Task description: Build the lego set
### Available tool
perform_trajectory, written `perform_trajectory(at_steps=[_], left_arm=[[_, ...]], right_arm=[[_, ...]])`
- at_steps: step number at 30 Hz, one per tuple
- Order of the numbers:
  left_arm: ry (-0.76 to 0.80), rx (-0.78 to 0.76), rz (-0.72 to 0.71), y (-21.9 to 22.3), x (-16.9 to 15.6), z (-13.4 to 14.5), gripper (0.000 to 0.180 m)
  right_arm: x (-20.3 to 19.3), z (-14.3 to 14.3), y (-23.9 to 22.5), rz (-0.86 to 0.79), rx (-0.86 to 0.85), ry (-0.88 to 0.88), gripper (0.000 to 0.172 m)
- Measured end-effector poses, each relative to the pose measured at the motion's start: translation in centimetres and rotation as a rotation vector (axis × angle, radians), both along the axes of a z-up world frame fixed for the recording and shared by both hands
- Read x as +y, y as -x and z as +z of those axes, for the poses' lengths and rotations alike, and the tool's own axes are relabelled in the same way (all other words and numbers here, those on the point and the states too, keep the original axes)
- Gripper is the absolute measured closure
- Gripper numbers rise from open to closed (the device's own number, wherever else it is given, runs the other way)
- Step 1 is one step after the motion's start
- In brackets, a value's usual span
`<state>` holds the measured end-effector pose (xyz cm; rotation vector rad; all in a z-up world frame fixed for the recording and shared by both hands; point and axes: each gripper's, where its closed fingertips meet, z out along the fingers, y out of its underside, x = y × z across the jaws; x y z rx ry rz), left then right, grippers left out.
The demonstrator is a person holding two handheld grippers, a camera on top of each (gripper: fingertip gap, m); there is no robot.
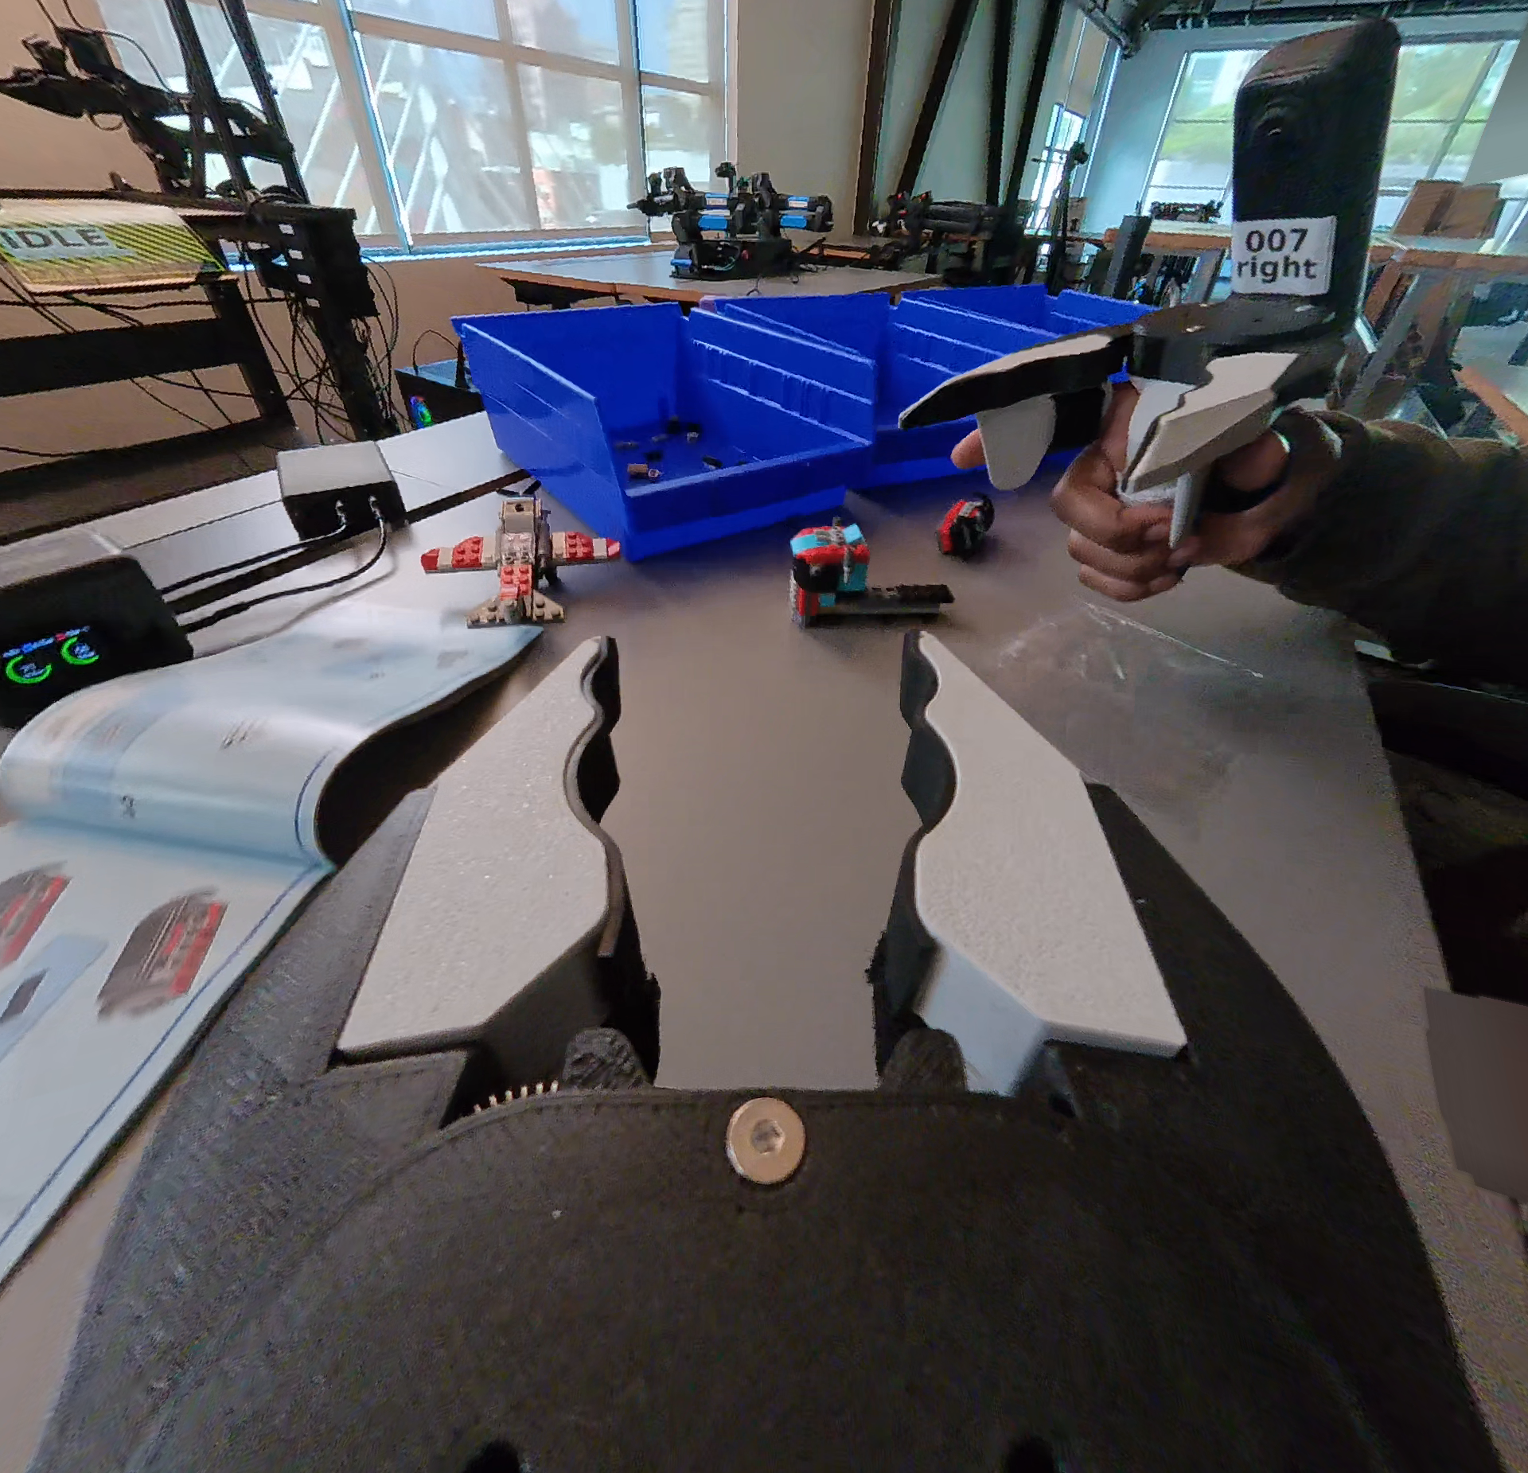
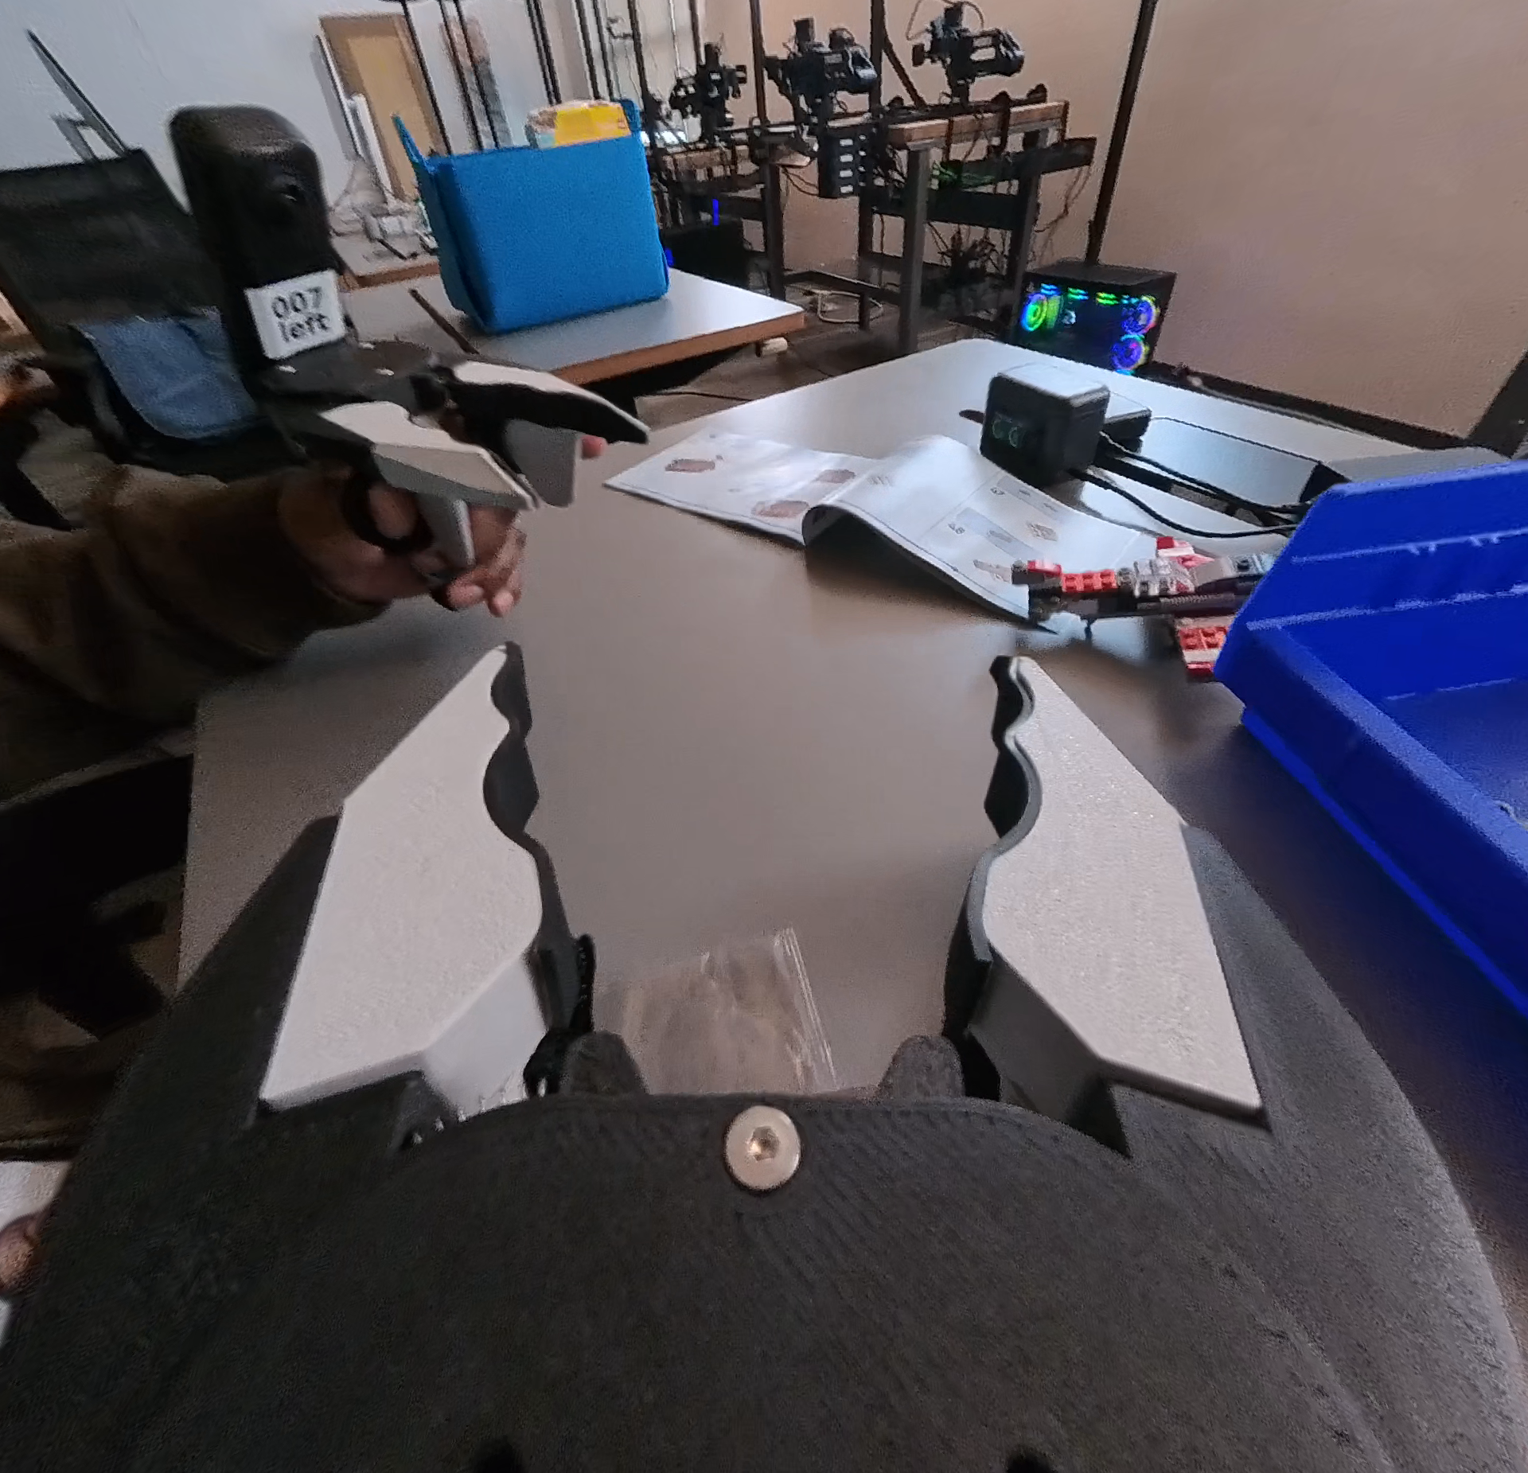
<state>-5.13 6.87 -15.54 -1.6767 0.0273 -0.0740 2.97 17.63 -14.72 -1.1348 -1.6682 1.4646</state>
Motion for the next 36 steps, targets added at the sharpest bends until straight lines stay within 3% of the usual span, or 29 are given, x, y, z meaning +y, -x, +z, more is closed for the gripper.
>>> perform_trajectory(at_steps=[7,13,21,26,36], left_arm=[[0.168,-0.092,-0.128,0.2,6.4,-2.7,0.109],[0.198,-0.089,-0.195,-0.5,9.7,-4.4,0.108],[0.190,-0.146,-0.200,-0.2,10.2,-4.2,0.109],[0.217,-0.122,-0.206,-0.6,10.1,-4.6,0.109],[0.235,-0.124,-0.193,-0.5,10.1,-4.9,0.111]], right_arm=[[1.0,-0.2,3.0,-0.041,0.036,-0.099,0.067],[3.0,-0.5,3.2,-0.084,0.040,-0.010,0.074],[5.0,-3.6,4.3,-0.157,-0.102,0.023,0.078],[5.3,-3.6,4.1,-0.172,-0.105,0.009,0.083],[8.3,-3.7,1.8,-0.286,-0.196,-0.103,0.111]])
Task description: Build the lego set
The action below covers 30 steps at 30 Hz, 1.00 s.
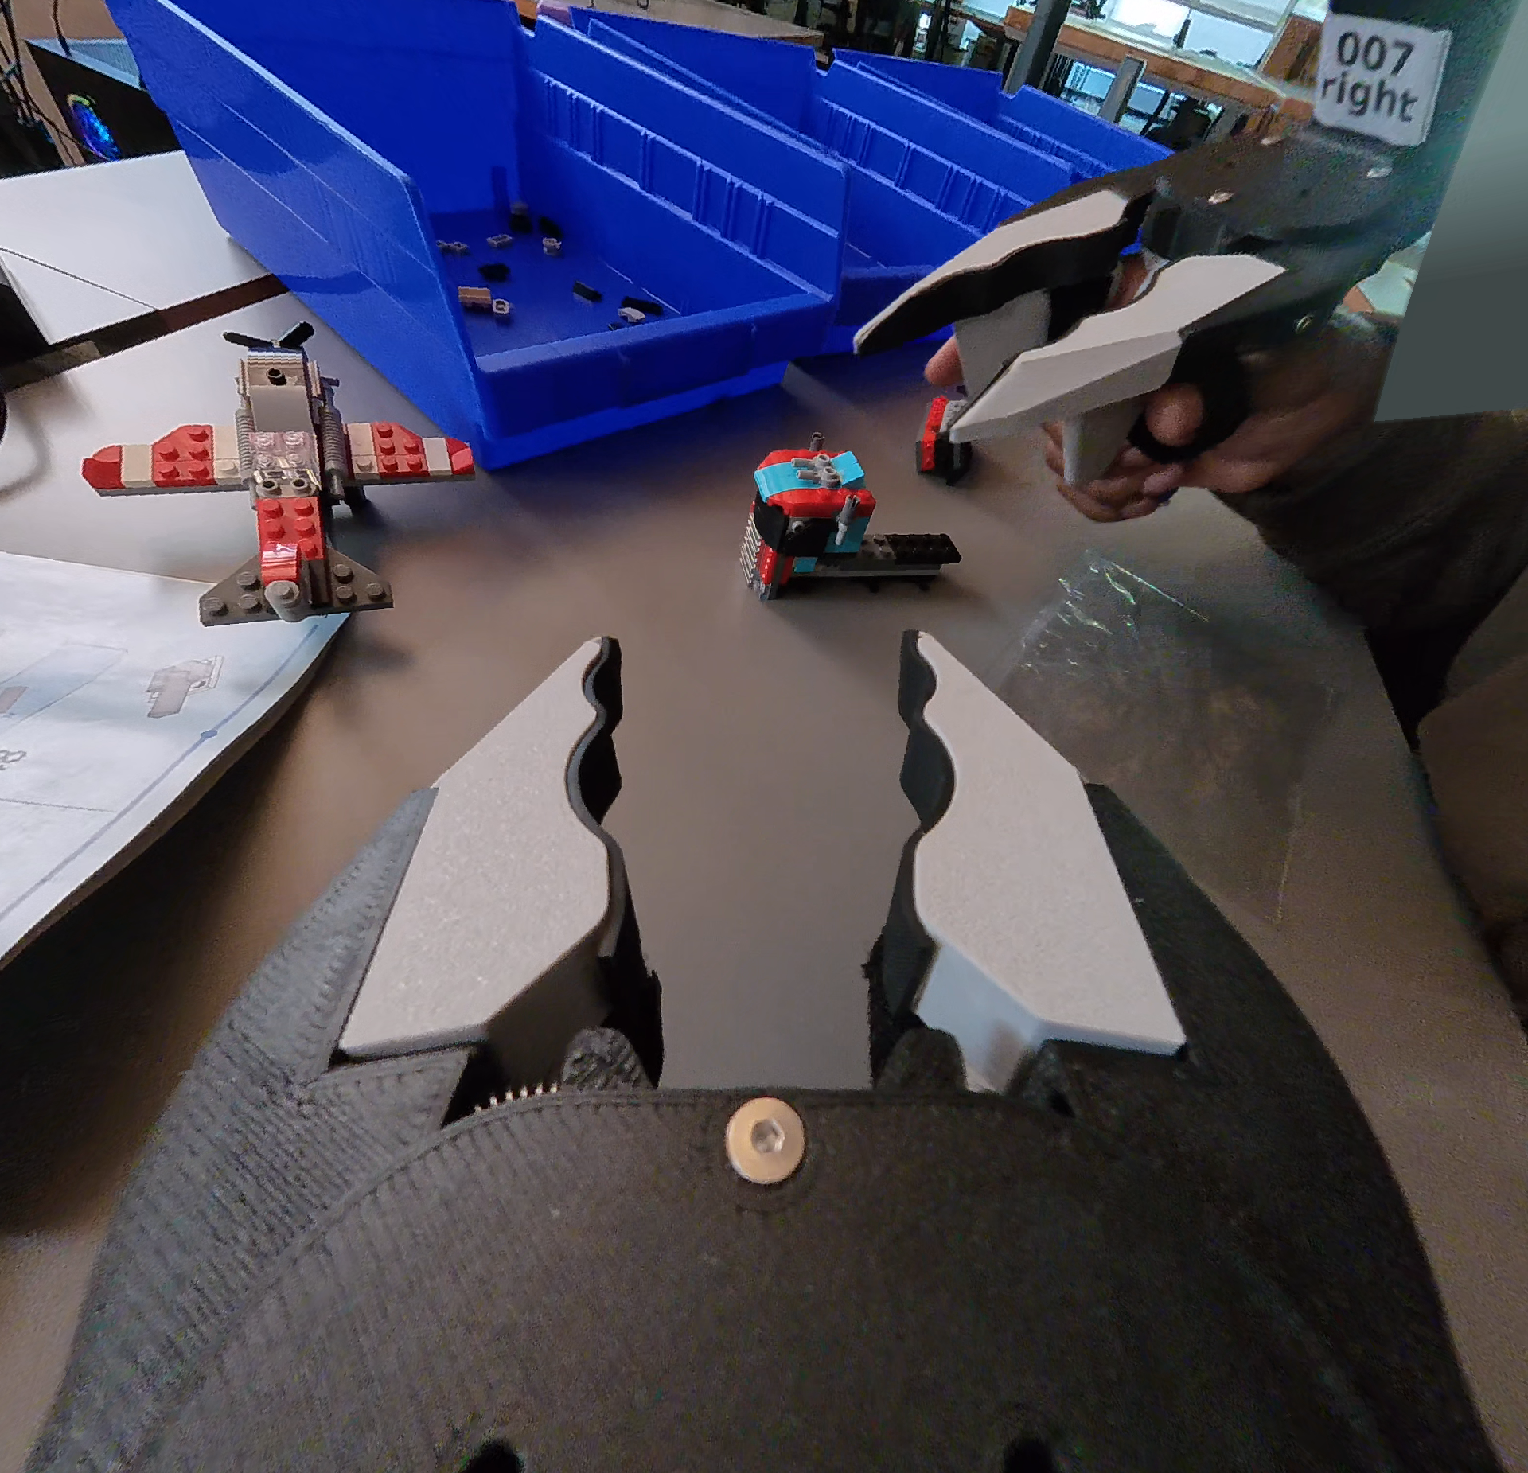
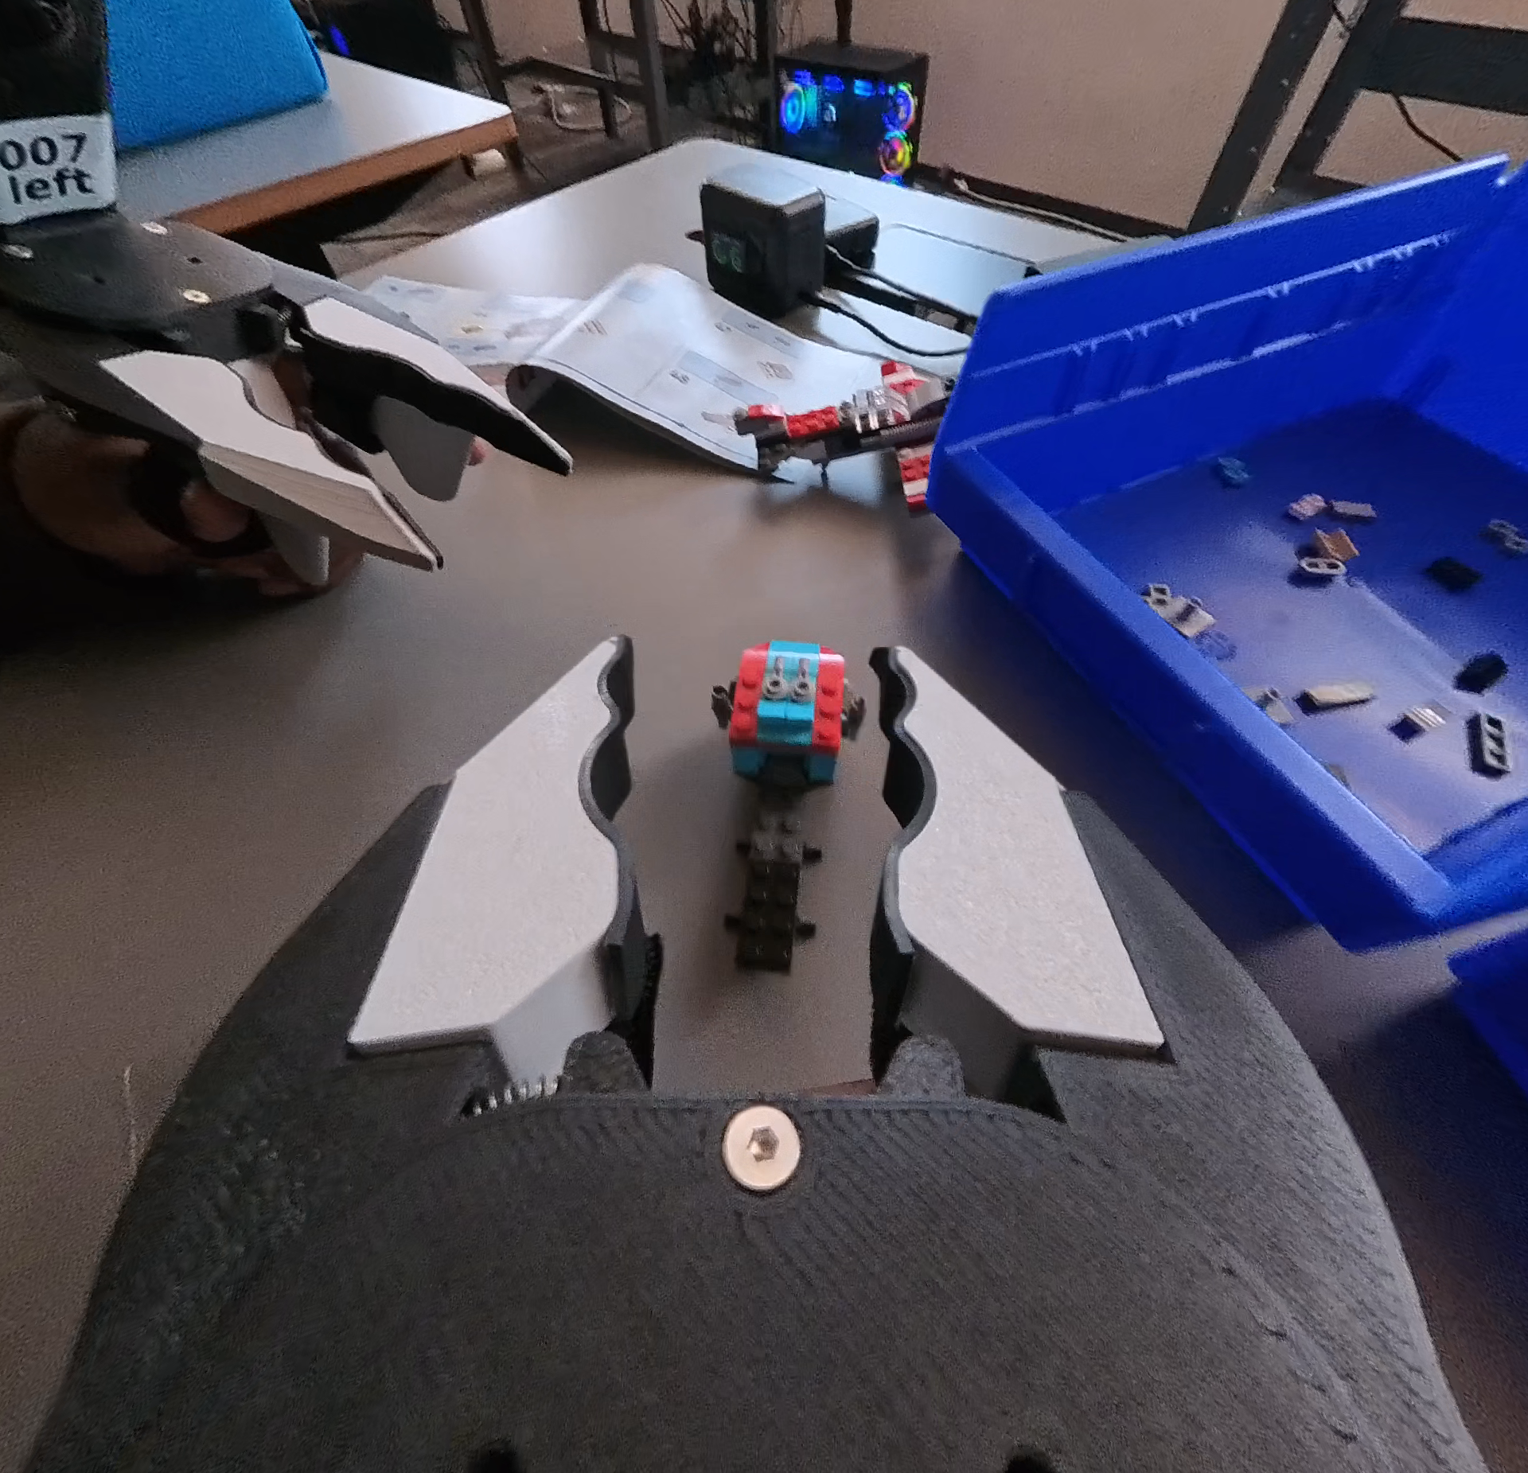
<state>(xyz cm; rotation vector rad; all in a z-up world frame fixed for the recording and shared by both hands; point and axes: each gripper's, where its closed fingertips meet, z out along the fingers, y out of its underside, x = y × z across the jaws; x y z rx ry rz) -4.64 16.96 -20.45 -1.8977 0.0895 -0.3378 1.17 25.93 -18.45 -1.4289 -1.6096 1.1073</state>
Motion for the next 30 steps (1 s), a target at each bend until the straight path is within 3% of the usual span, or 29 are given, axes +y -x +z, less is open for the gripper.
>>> perform_trajectory(at_steps=[6,11,20,27,30], left_arm=[[0.046,0.052,-0.051,-1.4,-0.3,-0.8,0.115],[0.113,0.078,-0.132,-3.5,-0.5,-1.9,0.116],[0.299,0.049,-0.274,-8.3,-0.7,-4.2,0.120],[0.382,0.033,-0.288,-10.2,-0.5,-5.2,0.124],[0.392,-0.010,-0.271,-10.1,-0.4,-5.1,0.125]], right_arm=[[-0.7,-0.6,-5.6,0.138,-0.082,-0.036,0.118],[-2.3,-4.9,-11.0,0.259,-0.281,-0.039,0.118],[-2.8,-8.2,-11.0,0.229,-0.402,-0.093,0.119],[-3.6,-8.2,-10.2,0.243,-0.381,-0.149,0.164],[-3.8,-8.1,-10.2,0.249,-0.362,-0.165,0.171]])
